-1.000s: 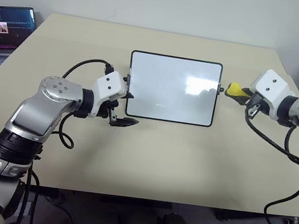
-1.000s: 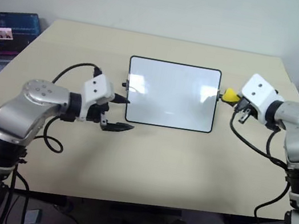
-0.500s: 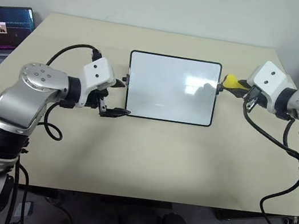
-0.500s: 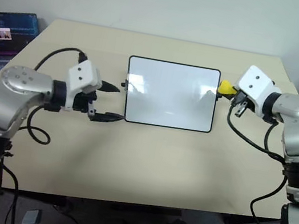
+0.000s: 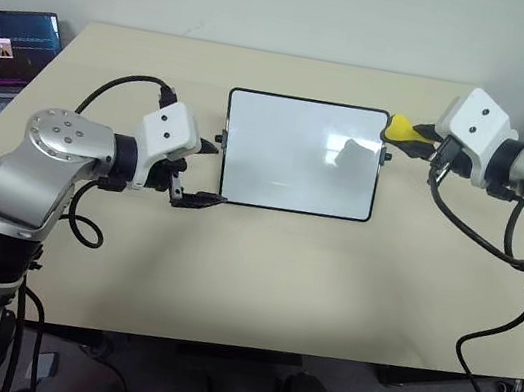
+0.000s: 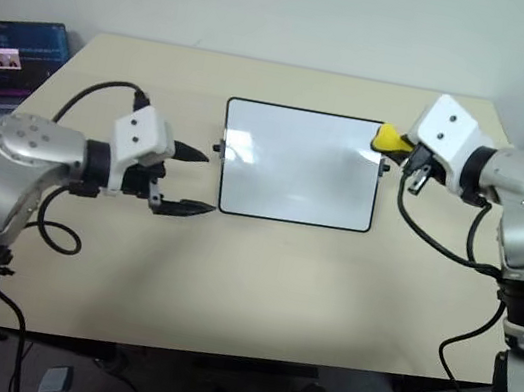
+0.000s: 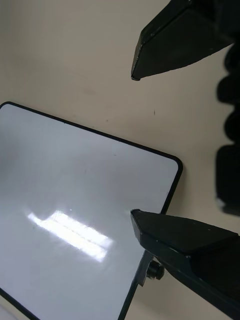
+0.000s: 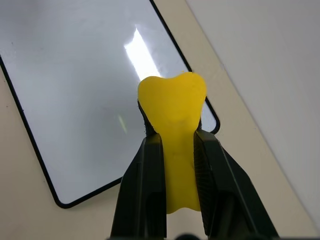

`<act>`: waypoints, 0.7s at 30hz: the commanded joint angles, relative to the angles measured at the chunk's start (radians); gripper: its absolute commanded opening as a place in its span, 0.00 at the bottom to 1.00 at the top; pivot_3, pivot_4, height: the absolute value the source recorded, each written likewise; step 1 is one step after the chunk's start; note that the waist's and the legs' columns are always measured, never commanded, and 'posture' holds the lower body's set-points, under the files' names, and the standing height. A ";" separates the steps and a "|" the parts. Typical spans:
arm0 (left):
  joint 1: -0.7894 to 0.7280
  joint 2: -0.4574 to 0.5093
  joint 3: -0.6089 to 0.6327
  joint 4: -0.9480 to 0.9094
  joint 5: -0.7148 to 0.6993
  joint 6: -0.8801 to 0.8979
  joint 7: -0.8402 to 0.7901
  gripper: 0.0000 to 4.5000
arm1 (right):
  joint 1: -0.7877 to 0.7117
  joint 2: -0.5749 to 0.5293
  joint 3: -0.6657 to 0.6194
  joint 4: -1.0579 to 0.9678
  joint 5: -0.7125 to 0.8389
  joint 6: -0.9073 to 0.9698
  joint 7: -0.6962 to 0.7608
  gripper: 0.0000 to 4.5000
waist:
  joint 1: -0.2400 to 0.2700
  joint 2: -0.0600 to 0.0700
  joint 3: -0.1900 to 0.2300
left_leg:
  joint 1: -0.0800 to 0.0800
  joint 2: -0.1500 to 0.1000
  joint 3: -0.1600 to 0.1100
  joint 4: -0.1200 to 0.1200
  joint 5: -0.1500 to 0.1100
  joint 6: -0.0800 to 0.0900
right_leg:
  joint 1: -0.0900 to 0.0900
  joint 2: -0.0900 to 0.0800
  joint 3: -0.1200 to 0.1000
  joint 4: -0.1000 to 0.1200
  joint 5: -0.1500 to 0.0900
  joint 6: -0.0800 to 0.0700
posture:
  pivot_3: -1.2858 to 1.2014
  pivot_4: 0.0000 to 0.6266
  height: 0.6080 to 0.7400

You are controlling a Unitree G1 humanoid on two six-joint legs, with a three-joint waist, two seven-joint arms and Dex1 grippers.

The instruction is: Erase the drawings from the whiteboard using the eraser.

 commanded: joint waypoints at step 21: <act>-0.009 -0.276 -0.157 0.021 0.010 -0.007 0.047 1.00 | 0.346 0.064 -0.390 0.292 0.098 0.358 -0.422 0.10 | -0.004 0.000 -0.001 | 0.005 -0.001 0.001 0.001 0.000 0.000 | 0.004 0.000 0.002 0.002 -0.001 0.002 | 0.52 0.24 1.00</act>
